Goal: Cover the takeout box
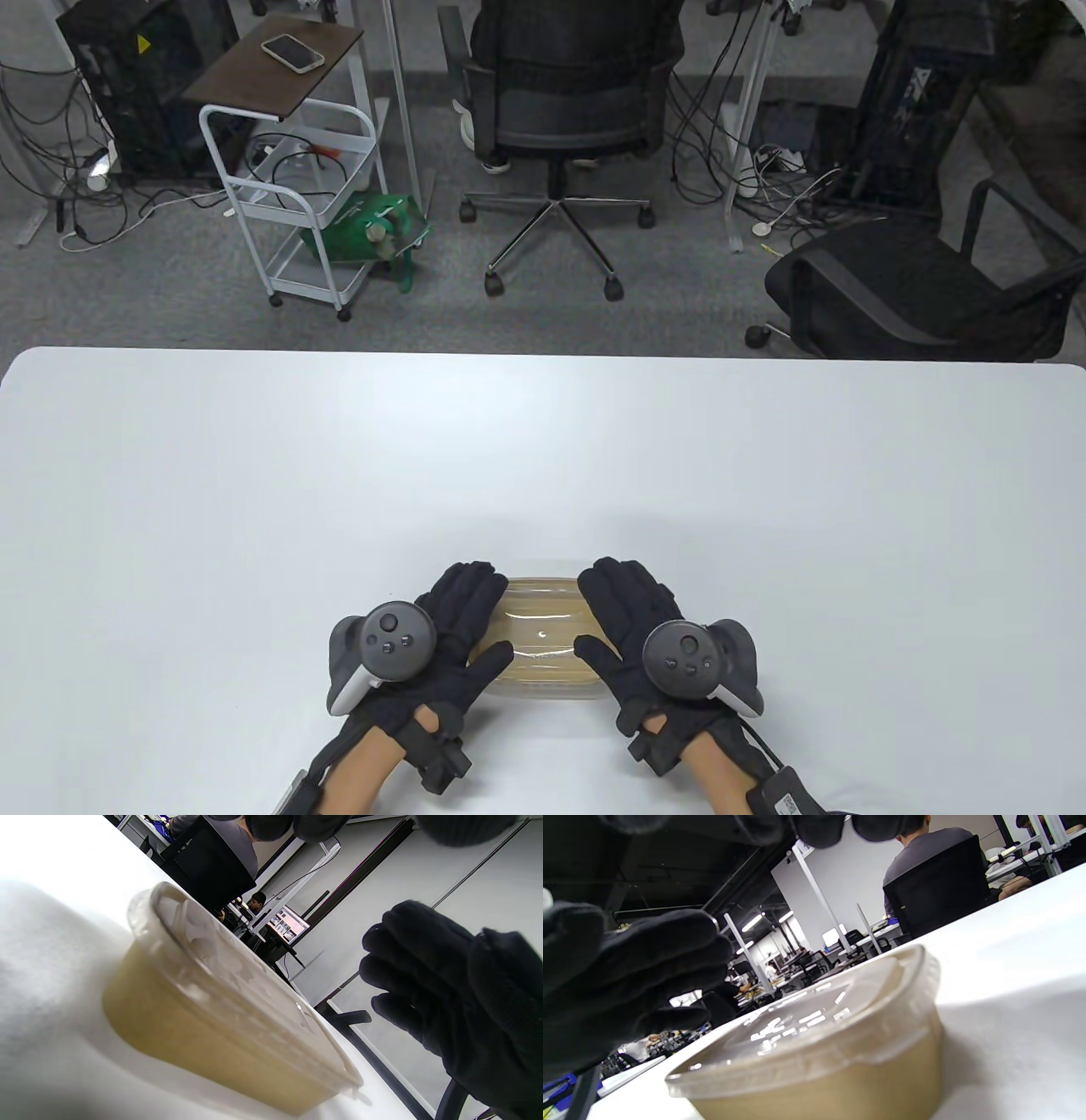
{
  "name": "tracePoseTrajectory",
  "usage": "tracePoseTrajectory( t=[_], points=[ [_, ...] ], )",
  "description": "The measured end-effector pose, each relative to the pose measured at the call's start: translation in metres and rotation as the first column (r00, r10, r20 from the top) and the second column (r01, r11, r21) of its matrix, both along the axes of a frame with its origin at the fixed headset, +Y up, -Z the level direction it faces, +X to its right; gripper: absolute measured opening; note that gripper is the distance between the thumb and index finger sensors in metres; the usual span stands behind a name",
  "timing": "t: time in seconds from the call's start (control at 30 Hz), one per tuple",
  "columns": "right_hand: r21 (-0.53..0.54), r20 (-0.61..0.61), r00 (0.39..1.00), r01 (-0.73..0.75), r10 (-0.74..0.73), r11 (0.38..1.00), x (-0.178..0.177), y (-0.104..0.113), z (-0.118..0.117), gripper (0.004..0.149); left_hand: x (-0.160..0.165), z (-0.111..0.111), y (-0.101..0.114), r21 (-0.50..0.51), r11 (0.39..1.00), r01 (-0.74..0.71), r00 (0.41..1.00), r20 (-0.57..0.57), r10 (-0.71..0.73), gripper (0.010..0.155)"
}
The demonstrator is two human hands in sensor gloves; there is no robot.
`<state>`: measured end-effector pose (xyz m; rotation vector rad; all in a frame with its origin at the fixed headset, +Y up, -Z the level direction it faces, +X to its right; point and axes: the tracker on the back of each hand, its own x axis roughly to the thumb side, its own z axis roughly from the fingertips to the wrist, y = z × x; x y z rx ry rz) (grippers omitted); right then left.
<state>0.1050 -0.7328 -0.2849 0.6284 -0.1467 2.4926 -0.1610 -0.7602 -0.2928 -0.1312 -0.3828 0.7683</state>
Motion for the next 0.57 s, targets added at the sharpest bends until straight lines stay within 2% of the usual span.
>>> tracePoseTrajectory(
  t=[0.57],
  points=[
    [-0.014, -0.018, 0.999, -0.04, 0.04, 0.999, -0.0028, -0.0028, 0.001, 0.071, 0.0015, 0.0001, -0.0046, -0.02, 0.999, 0.034, 0.999, 0.006, -0.034, 0.08]
  ],
)
